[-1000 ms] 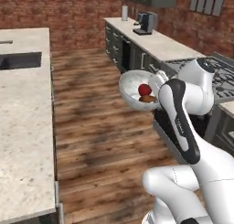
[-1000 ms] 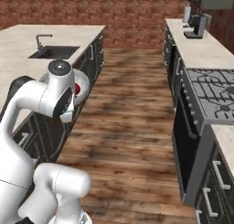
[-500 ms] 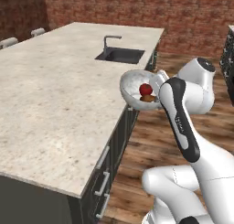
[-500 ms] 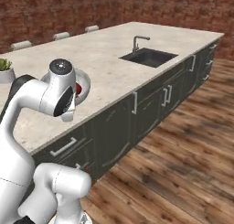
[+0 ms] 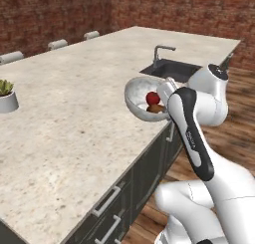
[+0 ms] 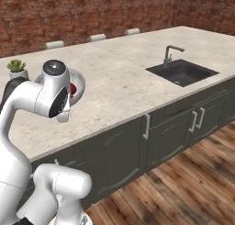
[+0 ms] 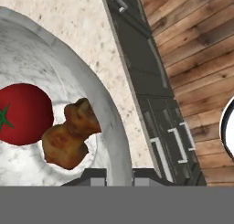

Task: The microwave is finished heating the chicken drumstick and tomato. Take the bowl containing the food and place it on the dining counter.

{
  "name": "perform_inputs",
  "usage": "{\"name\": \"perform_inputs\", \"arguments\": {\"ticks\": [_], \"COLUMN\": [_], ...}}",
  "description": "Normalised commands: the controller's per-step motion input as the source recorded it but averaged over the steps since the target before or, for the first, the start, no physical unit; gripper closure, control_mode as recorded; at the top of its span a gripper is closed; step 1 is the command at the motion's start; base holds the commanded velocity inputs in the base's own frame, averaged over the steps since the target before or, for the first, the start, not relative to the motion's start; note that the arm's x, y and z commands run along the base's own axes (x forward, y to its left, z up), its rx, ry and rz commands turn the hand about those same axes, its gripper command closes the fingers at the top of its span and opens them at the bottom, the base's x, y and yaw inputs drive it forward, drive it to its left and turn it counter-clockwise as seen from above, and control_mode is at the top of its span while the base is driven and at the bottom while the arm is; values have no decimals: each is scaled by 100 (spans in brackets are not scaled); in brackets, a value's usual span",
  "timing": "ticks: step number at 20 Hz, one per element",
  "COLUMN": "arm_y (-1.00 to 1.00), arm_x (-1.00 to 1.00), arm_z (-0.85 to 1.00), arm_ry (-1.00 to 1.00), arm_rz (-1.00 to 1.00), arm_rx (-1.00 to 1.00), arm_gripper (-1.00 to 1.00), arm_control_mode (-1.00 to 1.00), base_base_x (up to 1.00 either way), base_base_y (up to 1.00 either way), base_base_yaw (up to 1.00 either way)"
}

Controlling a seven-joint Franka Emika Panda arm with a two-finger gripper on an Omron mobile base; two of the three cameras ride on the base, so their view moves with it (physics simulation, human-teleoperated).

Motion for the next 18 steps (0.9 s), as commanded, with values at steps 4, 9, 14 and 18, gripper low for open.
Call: {"name": "perform_inputs", "arguments": {"ticks": [4,9,14,18], "arm_y": [-21,28,56,67], "arm_x": [50,100,91,72], "arm_z": [-8,-46,-42,-56], "arm_ry": [10,32,18,0], "arm_rz": [15,13,2,0], "arm_rx": [1,-5,-10,-4], "arm_gripper": [100,100,100,100], "arm_control_mode": [-100,-100,-100,-100], "base_base_x": [50,0,0,0], "base_base_y": [-38,0,0,0], "base_base_yaw": [20,0,0,0]}}
